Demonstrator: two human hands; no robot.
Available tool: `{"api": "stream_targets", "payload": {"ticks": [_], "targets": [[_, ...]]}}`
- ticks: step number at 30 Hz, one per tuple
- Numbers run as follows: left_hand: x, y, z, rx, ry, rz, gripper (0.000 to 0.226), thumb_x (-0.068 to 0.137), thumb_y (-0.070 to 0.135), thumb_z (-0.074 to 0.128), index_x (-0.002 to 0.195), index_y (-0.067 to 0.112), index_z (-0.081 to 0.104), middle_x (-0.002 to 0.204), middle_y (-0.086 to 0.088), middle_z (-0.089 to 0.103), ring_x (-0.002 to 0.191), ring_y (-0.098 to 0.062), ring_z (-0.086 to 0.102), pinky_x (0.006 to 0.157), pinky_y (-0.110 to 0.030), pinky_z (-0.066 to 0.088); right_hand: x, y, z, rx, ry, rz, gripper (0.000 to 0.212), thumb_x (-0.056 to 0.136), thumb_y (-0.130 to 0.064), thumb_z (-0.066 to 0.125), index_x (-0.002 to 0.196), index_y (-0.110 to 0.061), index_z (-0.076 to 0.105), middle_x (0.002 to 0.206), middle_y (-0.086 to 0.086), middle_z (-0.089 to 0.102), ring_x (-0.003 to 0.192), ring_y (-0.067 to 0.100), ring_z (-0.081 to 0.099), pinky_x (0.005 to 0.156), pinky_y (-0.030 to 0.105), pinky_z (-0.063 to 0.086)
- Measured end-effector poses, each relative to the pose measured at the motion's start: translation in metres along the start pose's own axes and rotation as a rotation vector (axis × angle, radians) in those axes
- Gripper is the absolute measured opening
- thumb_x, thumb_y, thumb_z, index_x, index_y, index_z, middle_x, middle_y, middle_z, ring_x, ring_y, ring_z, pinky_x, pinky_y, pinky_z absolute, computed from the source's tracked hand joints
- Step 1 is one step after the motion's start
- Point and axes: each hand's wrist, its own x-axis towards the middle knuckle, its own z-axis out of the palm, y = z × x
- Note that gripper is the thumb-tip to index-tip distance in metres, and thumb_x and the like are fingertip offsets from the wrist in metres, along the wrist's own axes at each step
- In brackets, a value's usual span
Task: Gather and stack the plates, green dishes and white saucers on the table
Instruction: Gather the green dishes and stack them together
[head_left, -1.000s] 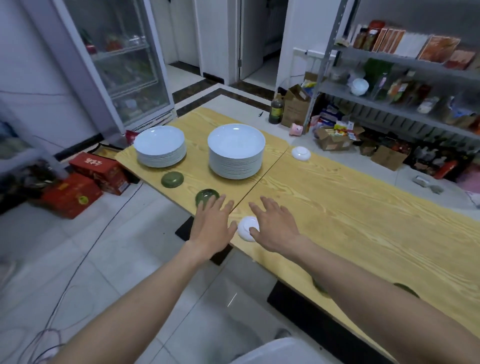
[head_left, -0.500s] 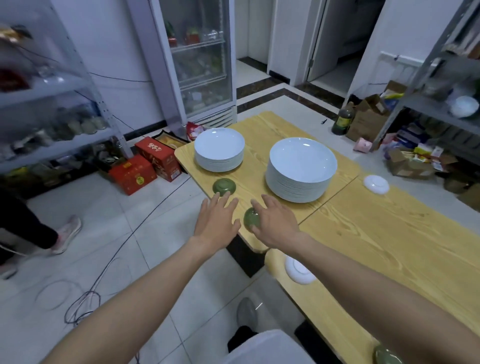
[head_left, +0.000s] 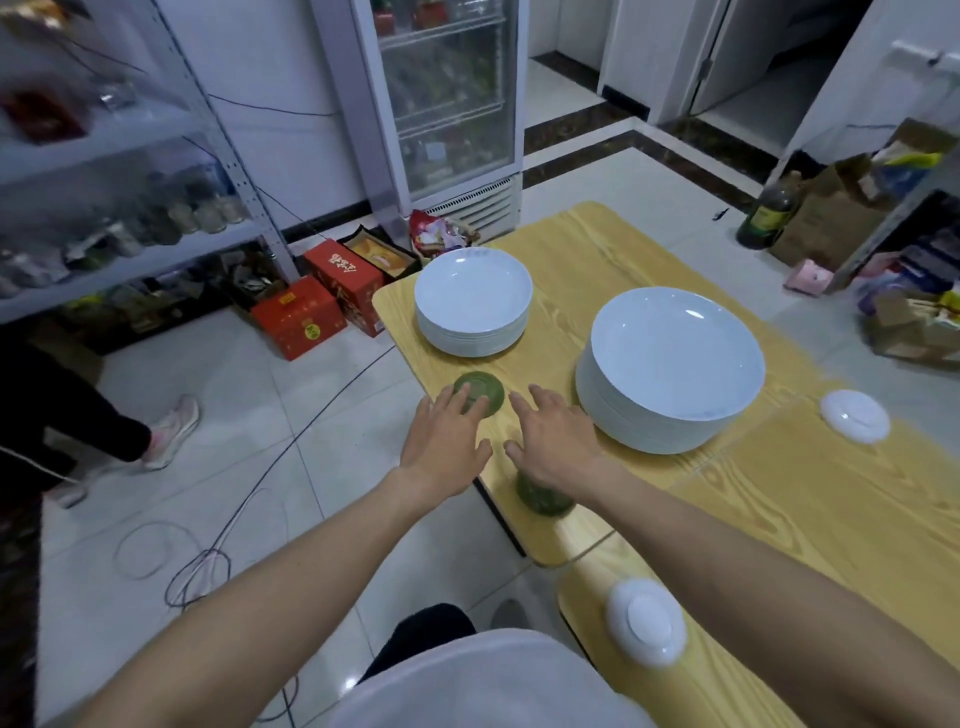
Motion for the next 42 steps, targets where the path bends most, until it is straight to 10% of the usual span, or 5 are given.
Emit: {"api": "stream_targets", "payload": {"ticks": [8,21,30,35,42], "targets": [[0.037,-0.024,0.018,-0.159,-0.097,-0.066,0.061,0.095,0.040,0.053,0.149,0.016,0.039,0.155,-0.013,0.036,0.141,-0.032,0.034,0.111,-0.042,0.033,0.041,-0.003,0.013,0.125,-0.093,0.011,0.072,0.094,-0.046,0.052,0.154,-0.016,0.025,0.158,0.013,0.031,0.143,0.031,0.032,0.105,0.046,0.038],[0.131,-0.061,0.042,-1.156,-0.200,-0.891,0.031,0.079,0.015,0.078,0.075,0.013,0.047,0.076,-0.010,0.056,0.050,-0.022,0.058,0.057,-0.031,0.058,0.135,-0.002,0.036,0.939,-0.203,0.655,0.048,0.087,-0.035,0.074,0.122,-0.009,0.054,0.109,0.006,0.057,0.094,0.021,0.052,0.075,0.030,0.042],[0.147,-0.068,0.053,-1.161,-0.197,-0.925,0.035,0.068,0.004,0.088,0.067,0.009,0.053,0.072,-0.004,0.059,0.059,-0.019,0.065,0.069,-0.037,0.062,0.163,-0.004,0.050,1.009,-0.156,0.791,0.038,0.071,-0.022,0.089,0.069,-0.017,0.051,0.072,-0.003,0.057,0.066,0.011,0.053,0.059,0.030,0.047],[0.149,-0.076,0.052,-1.253,-0.244,-0.954,0.031,0.069,0.000,0.086,0.081,0.008,0.058,0.092,-0.010,0.067,0.068,-0.018,0.068,0.052,-0.019,0.056,0.163,0.000,0.048,1.080,-0.218,0.770,0.038,0.066,-0.021,0.091,0.074,-0.017,0.054,0.078,0.000,0.064,0.078,0.020,0.062,0.075,0.038,0.055],[0.143,-0.080,0.048,-1.389,-0.266,-0.843,0.026,0.077,-0.008,0.072,0.088,0.010,0.057,0.096,-0.012,0.065,0.085,-0.025,0.069,0.075,-0.034,0.061,0.143,0.009,0.038,1.215,-0.183,0.644,0.052,0.061,-0.012,0.094,0.084,-0.017,0.047,0.079,0.007,0.061,0.074,0.023,0.056,0.076,0.043,0.050]]}}
